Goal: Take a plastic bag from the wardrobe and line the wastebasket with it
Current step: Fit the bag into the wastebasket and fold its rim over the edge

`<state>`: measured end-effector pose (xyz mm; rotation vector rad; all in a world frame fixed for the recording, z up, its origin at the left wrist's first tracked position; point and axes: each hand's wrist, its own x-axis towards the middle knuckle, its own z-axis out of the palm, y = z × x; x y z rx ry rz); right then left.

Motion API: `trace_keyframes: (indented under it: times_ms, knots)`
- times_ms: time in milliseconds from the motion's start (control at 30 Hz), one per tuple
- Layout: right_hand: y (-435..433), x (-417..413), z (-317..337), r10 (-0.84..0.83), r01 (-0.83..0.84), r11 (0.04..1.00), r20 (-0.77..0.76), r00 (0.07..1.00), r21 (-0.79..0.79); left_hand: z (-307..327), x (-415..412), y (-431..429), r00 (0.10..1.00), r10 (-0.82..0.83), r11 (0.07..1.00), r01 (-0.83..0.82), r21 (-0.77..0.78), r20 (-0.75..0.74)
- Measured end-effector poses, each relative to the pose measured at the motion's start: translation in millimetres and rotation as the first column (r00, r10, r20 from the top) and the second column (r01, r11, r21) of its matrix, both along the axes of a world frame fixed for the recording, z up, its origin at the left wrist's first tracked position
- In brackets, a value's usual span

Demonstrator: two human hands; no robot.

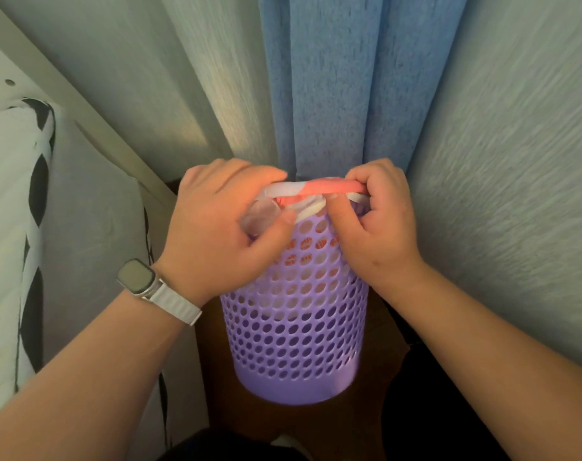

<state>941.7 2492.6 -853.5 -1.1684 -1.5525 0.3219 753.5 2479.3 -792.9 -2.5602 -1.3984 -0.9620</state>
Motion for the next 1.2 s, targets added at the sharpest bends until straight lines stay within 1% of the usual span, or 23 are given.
trace_keyframes:
  times_ms: [67,133,267,400,500,633,733,833,900,967,1067,1133,1200]
  knots:
    - [-2.3,-3.5,0.1,0.006,-0.006,1.000,0.020,1.000,0.005,-1.0,7.6,-2.3,0.995,0.008,1.000,-0.005,0.030,-0.101]
    - [-4.3,-6.1,0.4,0.005,-0.005,1.000,0.038,0.999,0.008,-4.0,12.5,-1.6,0.989,0.037,0.999,-0.032,0.036,-0.143]
    - [-5.5,-8.5,2.8,0.025,-0.025,1.000,0.051,0.998,-0.001,-8.0,8.5,2.4,0.995,0.044,0.999,-0.044,0.005,-0.091]
    - [-3.9,-5.0,2.1,0.108,-0.109,0.994,0.056,0.993,0.025,-9.1,2.0,5.0,0.993,0.076,0.997,-0.075,0.013,-0.088]
    - [0.6,2.3,0.5,0.132,-0.133,0.990,0.023,0.991,0.040,-8.1,-5.7,8.2,0.994,0.088,0.996,-0.088,0.010,-0.063]
    - [5.4,6.5,-3.9,0.110,-0.110,0.994,0.019,0.994,0.010,-7.4,-10.7,10.5,0.997,0.081,0.997,-0.081,0.017,-0.003]
    - [6.4,5.2,-5.2,0.085,-0.086,0.996,-0.023,0.996,-0.022,-8.2,-9.4,9.6,0.998,0.068,0.997,-0.068,0.018,0.013]
    - [4.7,3.9,-4.7,0.058,-0.059,0.998,-0.034,0.998,-0.030,-6.4,-8.0,7.8,0.999,0.042,0.999,-0.042,-0.006,0.031]
    - [2.7,1.9,-3.4,0.050,-0.051,0.998,-0.025,0.998,-0.021,-2.7,-6.5,4.4,1.000,-0.001,1.000,0.001,-0.019,-0.003]
    - [0.7,-1.2,-2.3,0.045,-0.045,0.999,0.005,0.999,-0.007,0.3,-0.7,-0.5,0.997,-0.021,0.999,0.019,-0.028,-0.070]
    - [-1.8,-5.4,-1.2,0.030,-0.030,1.000,0.046,0.998,0.007,-1.0,11.2,-4.3,0.991,0.030,1.000,-0.031,0.000,-0.131]
    - [-3.0,-7.3,-0.1,0.025,-0.026,1.000,0.045,0.999,0.008,-3.4,13.9,-2.8,0.987,0.075,0.997,-0.072,0.023,-0.140]
    - [-3.9,-8.8,1.1,0.028,-0.028,1.000,0.049,0.998,0.008,-5.8,12.3,-1.0,0.991,0.079,0.997,-0.078,0.013,-0.105]
